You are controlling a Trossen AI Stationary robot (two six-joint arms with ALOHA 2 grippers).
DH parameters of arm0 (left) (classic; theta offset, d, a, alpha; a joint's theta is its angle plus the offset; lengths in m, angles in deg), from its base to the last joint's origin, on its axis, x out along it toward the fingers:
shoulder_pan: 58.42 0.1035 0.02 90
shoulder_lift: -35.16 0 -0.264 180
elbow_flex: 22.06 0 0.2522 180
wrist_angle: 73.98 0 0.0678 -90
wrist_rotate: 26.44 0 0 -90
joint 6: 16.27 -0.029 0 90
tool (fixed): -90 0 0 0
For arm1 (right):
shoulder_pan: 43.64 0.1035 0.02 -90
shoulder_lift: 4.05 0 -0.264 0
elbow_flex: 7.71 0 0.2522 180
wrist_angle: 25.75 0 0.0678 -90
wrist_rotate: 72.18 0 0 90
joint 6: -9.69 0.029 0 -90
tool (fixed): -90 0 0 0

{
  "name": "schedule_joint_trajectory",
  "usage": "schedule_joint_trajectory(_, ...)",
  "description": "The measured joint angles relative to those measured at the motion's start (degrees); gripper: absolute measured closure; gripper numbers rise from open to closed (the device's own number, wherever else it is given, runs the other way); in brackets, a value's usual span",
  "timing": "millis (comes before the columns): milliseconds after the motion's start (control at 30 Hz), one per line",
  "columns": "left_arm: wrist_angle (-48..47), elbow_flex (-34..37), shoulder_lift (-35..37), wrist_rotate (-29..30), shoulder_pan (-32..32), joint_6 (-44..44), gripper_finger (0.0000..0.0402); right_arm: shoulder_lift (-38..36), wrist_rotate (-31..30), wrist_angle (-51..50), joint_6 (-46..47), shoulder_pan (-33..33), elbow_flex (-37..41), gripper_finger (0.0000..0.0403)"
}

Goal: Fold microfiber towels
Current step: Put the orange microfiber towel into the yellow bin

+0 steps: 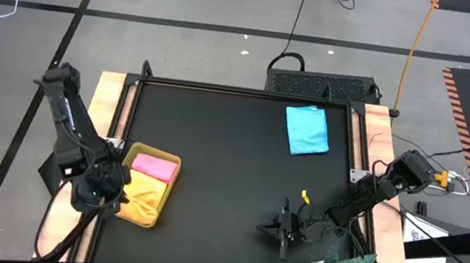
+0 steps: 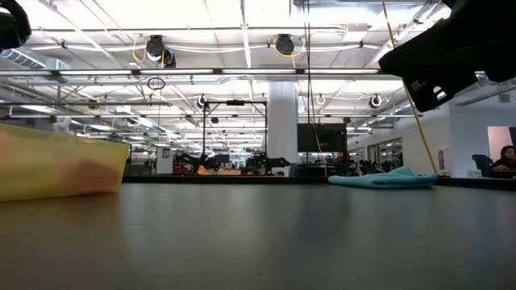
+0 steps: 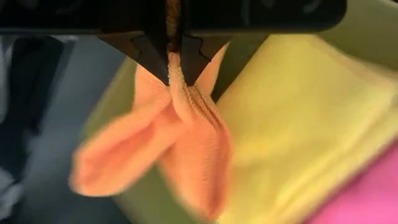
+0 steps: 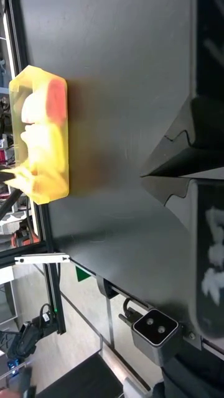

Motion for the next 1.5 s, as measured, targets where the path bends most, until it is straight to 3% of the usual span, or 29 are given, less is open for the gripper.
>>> schedule_joint_trajectory(300,2.4,9.2,0.0,-11.1,-0.4,9.6,0.0373,0.0,0.0,0.0,-0.2,-0.1,0.0,0.0403)
schedule_joint_trajectory(533,2.6,9.9,0.1,-11.6,-0.4,8.2,0.0363,0.0,0.0,0.0,-0.2,-0.1,0.0,0.0403)
schedule_joint_trajectory(700,2.7,9.9,0.1,-11.8,-0.4,9.8,0.0298,0.0,0.0,0.0,-0.2,-0.1,0.0,0.0403)
schedule_joint_trajectory(867,2.2,8.1,2.0,-19.0,1.0,11.5,0.0217,0.0,0.0,0.0,-0.2,-0.1,0.0,0.0403)
schedule_joint_trajectory(967,1.3,5.3,2.8,-21.0,1.6,11.9,0.0197,0.0,0.0,0.0,-0.2,-0.1,0.0,0.0403)
schedule_joint_trajectory(1133,-4.2,-0.5,2.8,-19.7,1.6,12.2,0.0207,0.0,0.0,0.0,-0.2,-0.1,0.0,0.0403)
schedule_joint_trajectory(1500,-5.9,-2.7,-0.6,-9.7,1.6,6.3,0.0302,0.0,0.0,-0.1,-0.2,-0.1,0.0,0.0403)
